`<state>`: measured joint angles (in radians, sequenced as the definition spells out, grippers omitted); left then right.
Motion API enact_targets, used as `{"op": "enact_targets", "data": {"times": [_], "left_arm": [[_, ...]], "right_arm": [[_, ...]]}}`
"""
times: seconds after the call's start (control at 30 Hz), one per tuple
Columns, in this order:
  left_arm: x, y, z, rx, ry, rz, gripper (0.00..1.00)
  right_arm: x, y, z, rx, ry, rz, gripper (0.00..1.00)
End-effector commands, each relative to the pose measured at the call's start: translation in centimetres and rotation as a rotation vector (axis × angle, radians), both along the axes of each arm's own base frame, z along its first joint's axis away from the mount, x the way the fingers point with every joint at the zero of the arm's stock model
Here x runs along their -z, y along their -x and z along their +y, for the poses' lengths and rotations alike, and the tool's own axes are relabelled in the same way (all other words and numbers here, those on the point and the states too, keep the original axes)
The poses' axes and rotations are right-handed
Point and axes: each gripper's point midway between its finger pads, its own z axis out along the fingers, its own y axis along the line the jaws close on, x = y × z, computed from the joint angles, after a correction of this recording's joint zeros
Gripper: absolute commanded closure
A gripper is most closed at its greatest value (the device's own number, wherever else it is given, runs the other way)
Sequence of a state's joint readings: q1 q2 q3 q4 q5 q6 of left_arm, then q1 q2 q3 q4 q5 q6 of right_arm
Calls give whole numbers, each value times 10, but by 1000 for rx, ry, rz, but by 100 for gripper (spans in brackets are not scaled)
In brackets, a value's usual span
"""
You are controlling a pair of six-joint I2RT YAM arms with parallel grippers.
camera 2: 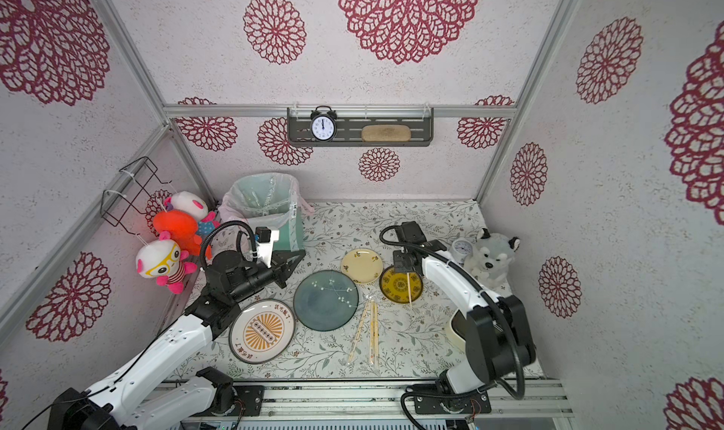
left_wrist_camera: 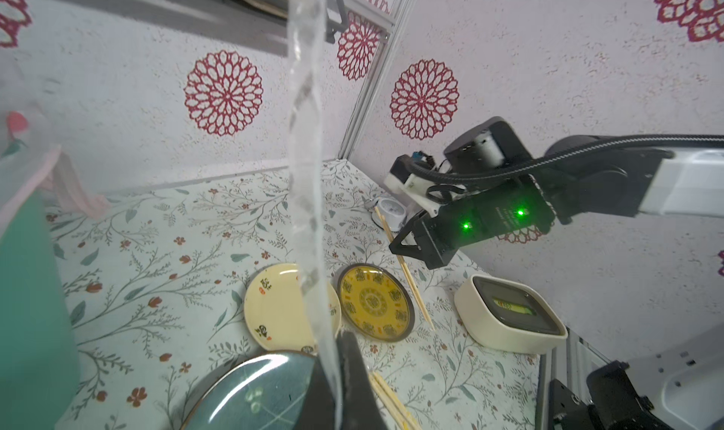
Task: Remove the packaging of disposable chopsticks
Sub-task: Place the disposable chopsticks on the plate.
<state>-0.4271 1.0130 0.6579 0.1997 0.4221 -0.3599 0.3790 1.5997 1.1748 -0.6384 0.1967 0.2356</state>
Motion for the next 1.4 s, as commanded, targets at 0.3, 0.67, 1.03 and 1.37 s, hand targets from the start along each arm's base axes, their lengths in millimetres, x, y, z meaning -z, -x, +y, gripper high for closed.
{"op": "enact_targets", "data": {"times": [0.3, 0.67, 1.03, 1.37], "left_arm": [[10, 3, -4, 48, -44, 21, 100], [-4, -9, 4, -3, -25, 7, 100], [3, -8, -3, 35, -9, 26, 100], [9, -8, -5, 48, -14, 33, 100]], "right_arm": [[44, -6, 1, -61, 103, 346, 100], [64, -8, 1, -87, 118, 416, 100], [63, -11, 3, -102, 82, 412, 100], [68, -11, 2, -103, 77, 422, 91]]}}
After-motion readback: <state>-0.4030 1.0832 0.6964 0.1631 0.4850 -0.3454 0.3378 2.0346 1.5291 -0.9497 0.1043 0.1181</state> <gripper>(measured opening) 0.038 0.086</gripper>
